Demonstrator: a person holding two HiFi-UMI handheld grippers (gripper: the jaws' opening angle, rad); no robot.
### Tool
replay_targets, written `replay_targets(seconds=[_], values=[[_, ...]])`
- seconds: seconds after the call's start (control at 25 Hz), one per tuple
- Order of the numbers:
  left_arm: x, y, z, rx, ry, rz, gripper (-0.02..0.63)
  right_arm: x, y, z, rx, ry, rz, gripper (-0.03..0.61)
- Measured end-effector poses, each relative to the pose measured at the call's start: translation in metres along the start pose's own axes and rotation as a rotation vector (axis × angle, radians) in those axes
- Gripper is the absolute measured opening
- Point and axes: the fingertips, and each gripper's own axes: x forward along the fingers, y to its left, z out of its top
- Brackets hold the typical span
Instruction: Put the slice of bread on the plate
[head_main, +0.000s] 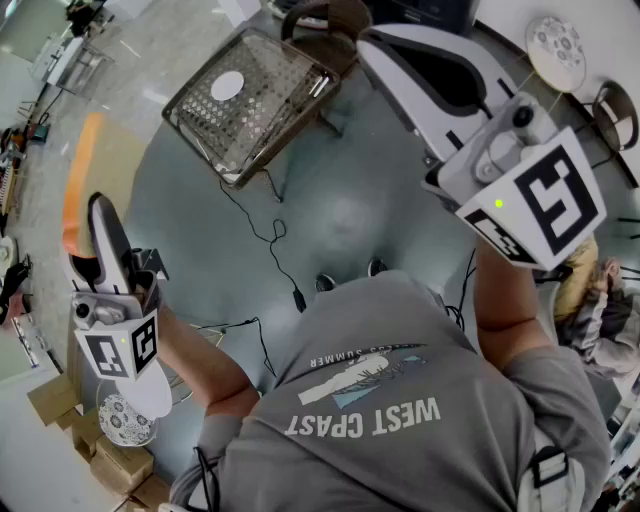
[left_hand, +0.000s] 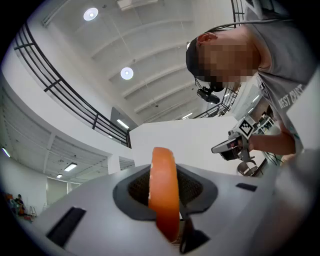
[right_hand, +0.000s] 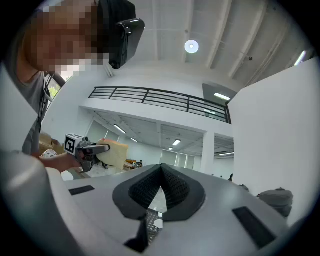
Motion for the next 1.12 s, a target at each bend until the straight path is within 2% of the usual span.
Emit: replay_targets(seconds=[0.6,0.84,1.12], values=[[0.002,-0.004,-0.004,-0.006,0.004,-0.010,0.097,0.000,-0.003,-0.003,0.013,-0.001,-0.011,0.006],[0.003,-0.007,0.001,0.002,0.018,-0.009,0.096,0.001,0.002,-0.002,0.043,-0.006,0.032,0.008],[0.031,-0.033,0.004,0.012,0.037,-0.003,0.096,-0.018,-0.032,-0.003,0.059,-0.022,0.036,0.008]])
